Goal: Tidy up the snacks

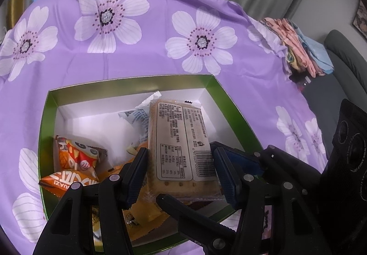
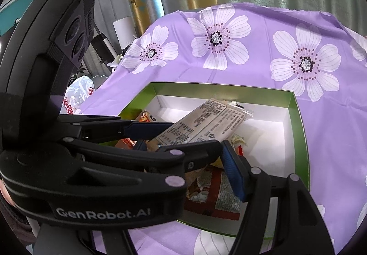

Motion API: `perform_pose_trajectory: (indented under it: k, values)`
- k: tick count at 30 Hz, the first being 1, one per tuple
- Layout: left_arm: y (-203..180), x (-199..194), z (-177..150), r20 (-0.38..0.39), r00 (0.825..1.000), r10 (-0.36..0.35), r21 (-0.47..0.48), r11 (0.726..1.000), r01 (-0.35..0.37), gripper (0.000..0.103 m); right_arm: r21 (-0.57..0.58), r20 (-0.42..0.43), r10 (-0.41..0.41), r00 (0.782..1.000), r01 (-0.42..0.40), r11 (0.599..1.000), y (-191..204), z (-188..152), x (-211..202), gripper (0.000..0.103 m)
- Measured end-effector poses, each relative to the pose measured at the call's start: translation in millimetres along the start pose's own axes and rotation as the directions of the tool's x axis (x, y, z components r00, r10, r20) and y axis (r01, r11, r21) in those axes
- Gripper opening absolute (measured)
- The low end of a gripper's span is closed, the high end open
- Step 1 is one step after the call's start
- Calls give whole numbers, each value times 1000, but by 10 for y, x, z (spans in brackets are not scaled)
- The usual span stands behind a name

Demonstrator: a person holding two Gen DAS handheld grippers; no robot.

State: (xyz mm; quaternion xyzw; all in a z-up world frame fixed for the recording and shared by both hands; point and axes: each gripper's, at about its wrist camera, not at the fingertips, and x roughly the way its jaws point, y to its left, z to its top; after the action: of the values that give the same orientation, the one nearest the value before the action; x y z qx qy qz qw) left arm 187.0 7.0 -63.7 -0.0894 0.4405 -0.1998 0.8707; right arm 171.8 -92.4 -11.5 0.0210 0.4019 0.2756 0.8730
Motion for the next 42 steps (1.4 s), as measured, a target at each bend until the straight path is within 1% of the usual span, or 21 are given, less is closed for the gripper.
perform_pose_trajectory:
  k: [7,14,26,29,31,32,33,35,37,40,42]
  values:
    - [0,-7,33,3,1000,-8,0,1000,8,59,2,4,5,1000,-5,1000,-4,8,-4,65]
    - [15,48,41,-16,1000,-10,-3,1000,10,59,3,-7,1,1000,-1,1000,-19,8,16,65]
    - [35,129,43,-59,998,31,-17,999,-32,59,9,-41,-18,999,18,1000,-36,7,56,66]
    - [36,131,38,-64,997,38,-18,999,-39,59,20,-60,-24,998,25,999,-57,6,75,69]
    - [34,135,36,-69,997,44,-16,999,-45,59,29,-72,-25,997,27,999,-71,-3,91,75]
    - [26,140,38,-71,996,48,-14,999,-49,59,33,-76,-27,997,30,999,-70,-9,96,76]
    - [25,144,37,-73,996,52,-12,999,-53,60,34,-76,-27,997,30,999,-63,-10,97,76]
    - [26,156,40,-81,995,67,-8,998,-68,71,33,-79,-28,996,31,999,-53,-12,99,78]
    - [38,164,37,-86,993,79,-9,997,-80,77,29,-85,-37,996,40,999,-47,-13,103,80]
    - [58,165,36,-94,992,82,-14,996,-84,79,34,-87,-44,995,47,998,-56,-10,96,85]
    - [56,163,36,-96,991,97,-9,995,-98,81,38,-89,-53,995,56,998,-61,-9,96,85]
